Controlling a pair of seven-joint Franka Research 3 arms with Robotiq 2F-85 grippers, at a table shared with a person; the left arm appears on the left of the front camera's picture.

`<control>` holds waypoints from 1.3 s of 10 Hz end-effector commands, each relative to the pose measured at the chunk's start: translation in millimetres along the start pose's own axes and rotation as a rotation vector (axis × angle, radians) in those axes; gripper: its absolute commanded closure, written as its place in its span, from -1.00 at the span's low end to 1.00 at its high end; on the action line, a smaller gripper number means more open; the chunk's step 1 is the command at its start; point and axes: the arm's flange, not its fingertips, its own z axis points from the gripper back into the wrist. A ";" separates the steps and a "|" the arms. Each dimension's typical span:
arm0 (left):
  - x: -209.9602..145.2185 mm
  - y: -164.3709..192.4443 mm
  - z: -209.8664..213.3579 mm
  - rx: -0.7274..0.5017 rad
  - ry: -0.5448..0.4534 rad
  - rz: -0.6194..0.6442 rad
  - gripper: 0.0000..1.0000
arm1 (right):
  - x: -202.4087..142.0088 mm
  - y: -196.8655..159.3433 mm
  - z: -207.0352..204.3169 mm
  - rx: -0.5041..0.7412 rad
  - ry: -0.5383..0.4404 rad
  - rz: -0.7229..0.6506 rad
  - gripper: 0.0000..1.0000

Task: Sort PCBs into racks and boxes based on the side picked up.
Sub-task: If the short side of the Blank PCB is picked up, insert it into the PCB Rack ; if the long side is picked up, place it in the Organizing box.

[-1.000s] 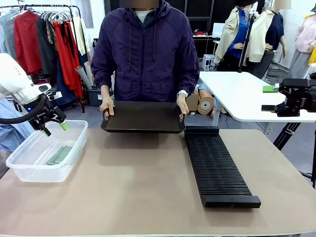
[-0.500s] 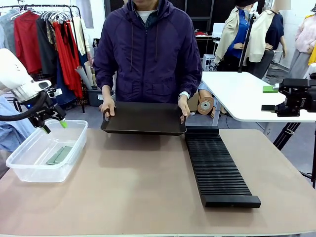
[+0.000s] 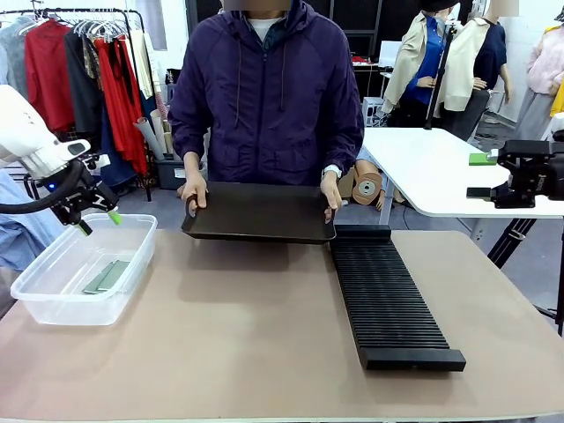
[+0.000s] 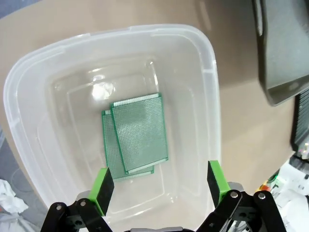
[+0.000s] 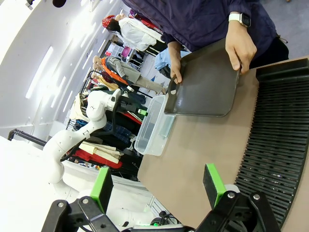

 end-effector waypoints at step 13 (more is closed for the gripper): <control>-34.6 -30.8 70.2 -0.776 -0.262 0.001 -1.00 | 1.2 2.2 -0.8 0.003 -0.012 0.006 -1.00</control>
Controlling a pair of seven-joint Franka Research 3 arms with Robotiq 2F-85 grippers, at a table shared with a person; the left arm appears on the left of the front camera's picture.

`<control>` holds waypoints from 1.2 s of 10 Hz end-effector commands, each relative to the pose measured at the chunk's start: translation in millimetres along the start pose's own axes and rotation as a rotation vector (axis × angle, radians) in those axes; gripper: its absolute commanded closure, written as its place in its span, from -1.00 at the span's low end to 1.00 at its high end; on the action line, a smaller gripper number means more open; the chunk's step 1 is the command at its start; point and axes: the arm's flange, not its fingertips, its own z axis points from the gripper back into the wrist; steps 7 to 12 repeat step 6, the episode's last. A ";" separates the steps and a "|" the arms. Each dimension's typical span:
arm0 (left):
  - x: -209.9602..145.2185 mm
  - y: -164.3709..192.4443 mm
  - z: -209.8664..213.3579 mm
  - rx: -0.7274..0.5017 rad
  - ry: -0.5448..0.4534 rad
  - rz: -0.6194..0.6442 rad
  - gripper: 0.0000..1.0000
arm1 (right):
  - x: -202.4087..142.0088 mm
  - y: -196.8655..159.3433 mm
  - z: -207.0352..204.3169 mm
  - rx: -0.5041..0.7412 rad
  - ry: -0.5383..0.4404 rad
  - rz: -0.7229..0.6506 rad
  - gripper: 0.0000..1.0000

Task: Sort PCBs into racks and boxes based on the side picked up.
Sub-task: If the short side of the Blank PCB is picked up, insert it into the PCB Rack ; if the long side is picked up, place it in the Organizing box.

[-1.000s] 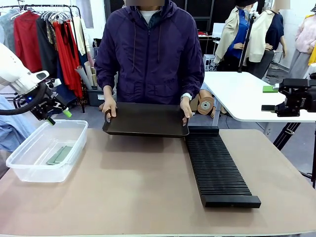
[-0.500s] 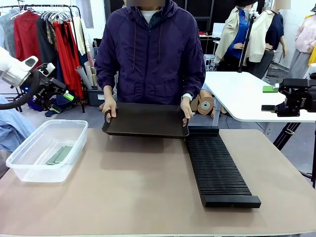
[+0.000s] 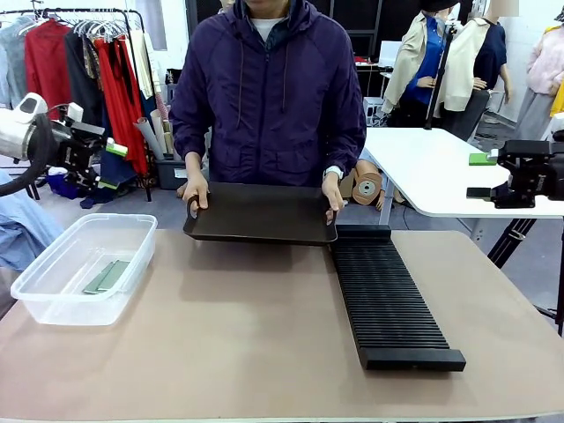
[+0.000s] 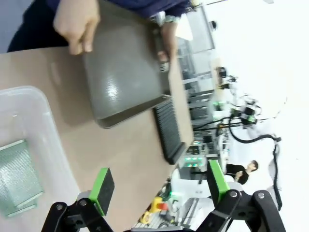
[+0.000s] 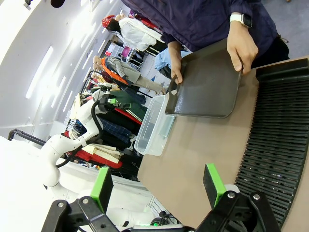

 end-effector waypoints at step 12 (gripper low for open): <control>-4.9 -6.0 6.0 -0.118 -0.010 0.007 -1.00 | 1.2 2.3 -0.8 0.003 -0.012 0.006 -1.00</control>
